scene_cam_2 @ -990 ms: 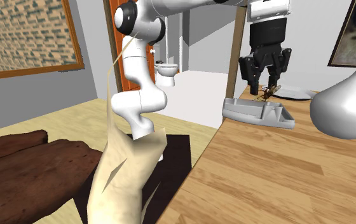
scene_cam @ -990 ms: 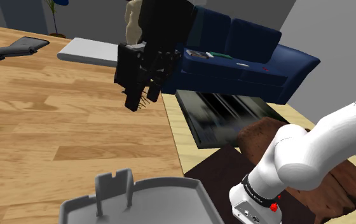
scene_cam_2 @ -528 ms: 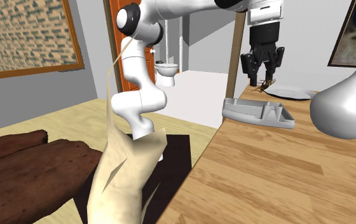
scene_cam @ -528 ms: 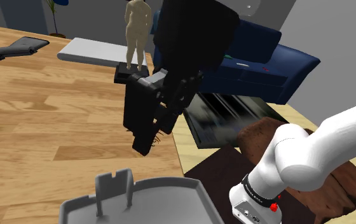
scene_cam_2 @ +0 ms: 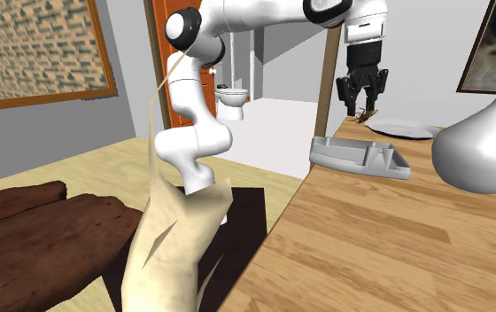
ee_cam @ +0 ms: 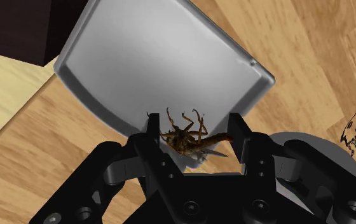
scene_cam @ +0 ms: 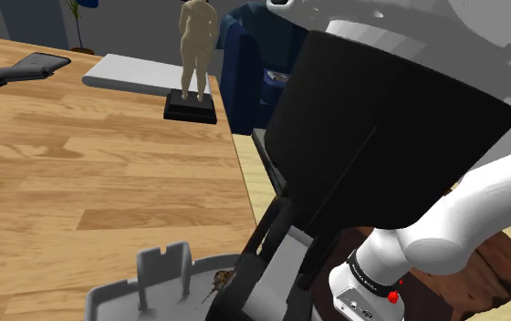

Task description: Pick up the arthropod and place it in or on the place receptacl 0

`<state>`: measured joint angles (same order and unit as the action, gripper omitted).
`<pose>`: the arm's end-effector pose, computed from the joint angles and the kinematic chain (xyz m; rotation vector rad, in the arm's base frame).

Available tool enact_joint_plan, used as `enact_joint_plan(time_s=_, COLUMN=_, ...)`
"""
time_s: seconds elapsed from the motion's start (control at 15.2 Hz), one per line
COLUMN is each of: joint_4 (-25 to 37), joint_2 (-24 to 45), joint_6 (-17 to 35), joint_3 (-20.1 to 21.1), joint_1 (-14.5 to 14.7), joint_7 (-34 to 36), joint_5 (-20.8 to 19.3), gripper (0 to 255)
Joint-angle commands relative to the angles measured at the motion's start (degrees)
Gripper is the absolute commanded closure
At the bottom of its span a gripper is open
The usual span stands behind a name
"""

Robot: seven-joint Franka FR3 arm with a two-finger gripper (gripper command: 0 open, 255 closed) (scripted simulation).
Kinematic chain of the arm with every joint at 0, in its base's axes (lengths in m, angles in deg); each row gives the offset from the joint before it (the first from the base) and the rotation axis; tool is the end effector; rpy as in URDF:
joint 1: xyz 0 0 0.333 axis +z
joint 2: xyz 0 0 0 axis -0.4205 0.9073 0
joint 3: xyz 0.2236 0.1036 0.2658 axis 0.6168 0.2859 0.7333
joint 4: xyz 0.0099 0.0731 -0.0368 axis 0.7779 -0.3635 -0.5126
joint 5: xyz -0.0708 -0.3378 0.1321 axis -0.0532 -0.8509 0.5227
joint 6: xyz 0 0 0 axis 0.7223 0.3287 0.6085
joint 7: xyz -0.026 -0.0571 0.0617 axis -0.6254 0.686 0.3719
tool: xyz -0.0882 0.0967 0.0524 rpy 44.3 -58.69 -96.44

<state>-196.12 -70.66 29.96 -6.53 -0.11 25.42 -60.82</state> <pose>0.0522 0.4360 0.6275 -2.9479 -0.5123 -0.0579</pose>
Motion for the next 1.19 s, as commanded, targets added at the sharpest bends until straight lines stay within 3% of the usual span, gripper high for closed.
enact_joint_plan(time_s=0.0, joint_4=-1.2, joint_2=-0.2, joint_6=1.18, joint_3=0.56, joint_1=0.19, joint_7=0.28, joint_5=0.32, gripper=255)
enact_joint_plan(time_s=0.59, joint_4=-8.19, joint_2=-1.05, joint_6=7.43, joint_3=1.82, joint_1=0.88, joint_7=-0.73, joint_5=1.72, gripper=255)
enact_joint_plan(time_s=1.06, joint_4=-8.17, joint_2=-1.04, joint_6=7.41, joint_3=1.82, joint_1=0.88, joint_7=-0.72, joint_5=1.71, gripper=255)
enact_joint_plan(time_s=1.12, joint_4=-8.17, joint_2=-1.04, joint_6=7.41, joint_3=1.82, joint_1=0.88, joint_7=-0.72, joint_5=1.71, gripper=0)
